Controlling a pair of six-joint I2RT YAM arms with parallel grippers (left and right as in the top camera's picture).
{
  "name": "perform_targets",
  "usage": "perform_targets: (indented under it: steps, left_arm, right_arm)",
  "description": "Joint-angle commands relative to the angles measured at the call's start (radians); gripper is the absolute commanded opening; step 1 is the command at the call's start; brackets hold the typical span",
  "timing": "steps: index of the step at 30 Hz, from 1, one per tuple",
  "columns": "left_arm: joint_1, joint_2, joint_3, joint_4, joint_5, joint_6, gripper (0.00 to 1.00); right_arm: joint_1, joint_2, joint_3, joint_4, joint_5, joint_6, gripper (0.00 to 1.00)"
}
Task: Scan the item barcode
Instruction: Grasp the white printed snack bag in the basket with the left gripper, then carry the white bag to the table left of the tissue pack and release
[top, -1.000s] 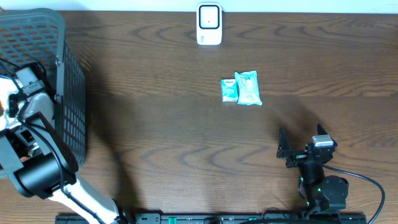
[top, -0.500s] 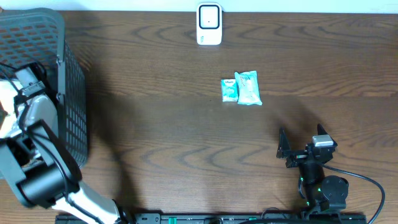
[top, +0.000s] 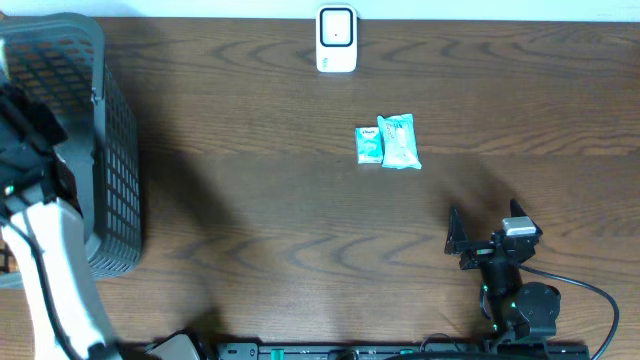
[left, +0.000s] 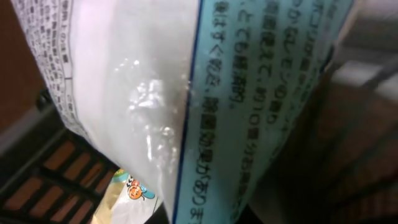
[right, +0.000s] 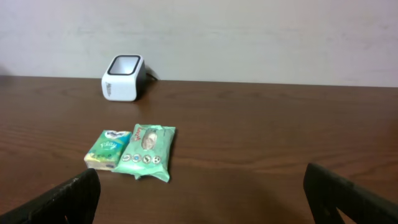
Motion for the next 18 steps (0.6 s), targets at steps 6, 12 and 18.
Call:
perform_targets:
  steps: [6, 12, 18]
  left_arm:
    - [-0.013, -0.193, 0.01, 0.058, 0.443, -0.354, 0.07]
    - [-0.126, -0.256, 0.01, 0.121, 0.6, -0.446, 0.07]
    - [-0.258, -0.292, 0.01, 0.113, 0.608, -0.446, 0.07]
  right_arm:
    - [0.008, -0.004, -0.001, -0.004, -0.006, 0.006, 0.99]
    - [0.008, -0.004, -0.001, -0.004, -0.006, 0.006, 0.99]
    - [0.008, -0.004, -0.001, -0.004, -0.006, 0.006, 0.99]
